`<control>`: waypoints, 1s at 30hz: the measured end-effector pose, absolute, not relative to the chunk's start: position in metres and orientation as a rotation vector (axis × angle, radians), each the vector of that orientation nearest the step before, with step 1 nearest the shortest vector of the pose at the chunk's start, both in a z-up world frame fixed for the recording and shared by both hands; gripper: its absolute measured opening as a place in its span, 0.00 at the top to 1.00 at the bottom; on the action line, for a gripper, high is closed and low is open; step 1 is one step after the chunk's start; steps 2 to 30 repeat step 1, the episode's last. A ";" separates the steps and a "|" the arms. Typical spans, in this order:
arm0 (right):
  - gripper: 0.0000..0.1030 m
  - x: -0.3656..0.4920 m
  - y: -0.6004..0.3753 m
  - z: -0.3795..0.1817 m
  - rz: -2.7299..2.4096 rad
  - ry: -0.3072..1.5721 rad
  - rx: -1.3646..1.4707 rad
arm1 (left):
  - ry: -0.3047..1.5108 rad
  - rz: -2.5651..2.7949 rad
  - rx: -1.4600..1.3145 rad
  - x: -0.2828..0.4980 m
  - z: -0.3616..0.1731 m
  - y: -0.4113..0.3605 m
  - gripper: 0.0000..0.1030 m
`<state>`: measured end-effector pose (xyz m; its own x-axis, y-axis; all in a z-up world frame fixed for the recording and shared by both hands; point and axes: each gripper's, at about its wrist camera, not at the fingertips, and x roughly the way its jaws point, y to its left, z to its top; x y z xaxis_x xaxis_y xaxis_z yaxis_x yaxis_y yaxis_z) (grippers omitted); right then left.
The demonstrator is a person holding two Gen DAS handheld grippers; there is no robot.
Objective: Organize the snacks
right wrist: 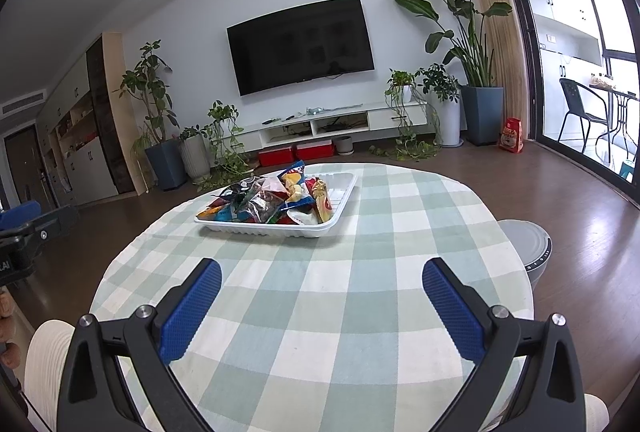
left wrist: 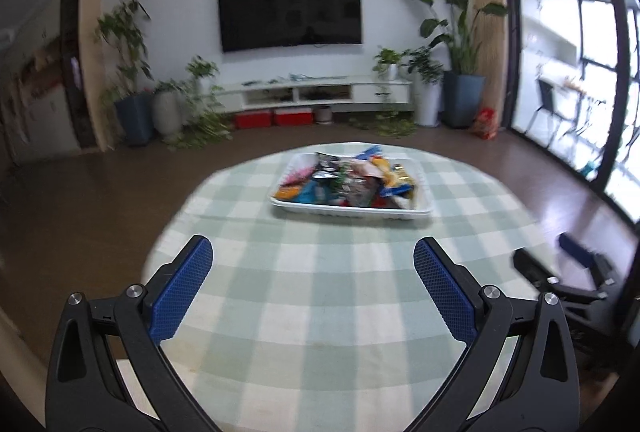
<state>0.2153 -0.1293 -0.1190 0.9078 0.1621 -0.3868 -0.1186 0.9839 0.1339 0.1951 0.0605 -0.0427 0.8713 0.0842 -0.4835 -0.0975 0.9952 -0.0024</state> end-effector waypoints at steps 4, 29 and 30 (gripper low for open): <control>0.00 0.216 -0.128 -0.118 0.146 0.409 0.109 | 0.513 0.065 -0.068 0.197 -0.045 0.066 0.01; 0.00 0.216 -0.128 -0.118 0.146 0.409 0.109 | 0.513 0.065 -0.068 0.197 -0.045 0.066 0.01; 0.00 0.216 -0.128 -0.118 0.146 0.409 0.109 | 0.513 0.065 -0.068 0.197 -0.045 0.066 0.01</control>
